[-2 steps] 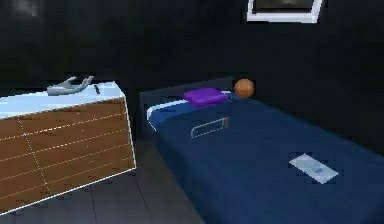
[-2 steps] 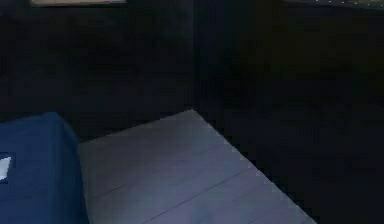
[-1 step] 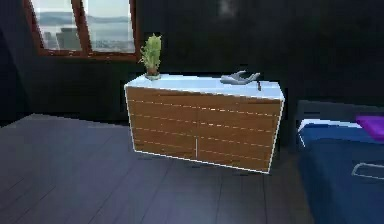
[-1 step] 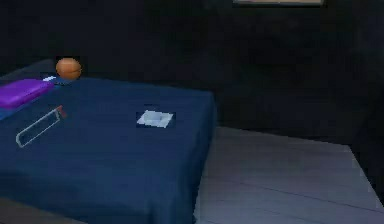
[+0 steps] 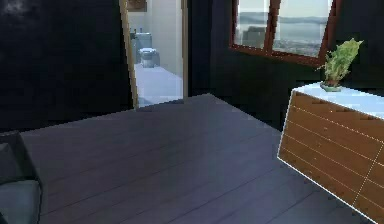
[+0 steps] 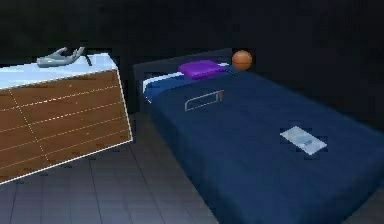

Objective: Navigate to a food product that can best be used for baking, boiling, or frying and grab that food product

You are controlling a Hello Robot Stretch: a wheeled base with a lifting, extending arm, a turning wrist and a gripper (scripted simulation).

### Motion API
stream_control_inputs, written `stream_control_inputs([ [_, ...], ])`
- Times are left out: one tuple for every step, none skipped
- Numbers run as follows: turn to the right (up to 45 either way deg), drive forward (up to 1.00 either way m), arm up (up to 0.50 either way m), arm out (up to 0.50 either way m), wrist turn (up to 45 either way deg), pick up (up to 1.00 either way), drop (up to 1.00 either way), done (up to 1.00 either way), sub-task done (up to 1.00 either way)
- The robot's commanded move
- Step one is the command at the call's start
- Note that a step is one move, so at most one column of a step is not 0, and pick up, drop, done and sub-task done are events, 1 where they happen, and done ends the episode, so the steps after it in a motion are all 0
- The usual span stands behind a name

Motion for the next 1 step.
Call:
stream_control_inputs([
  [-9.0,0.0,0.0,0.0,0.0,0.0,0.0,0.0,0.0],
])
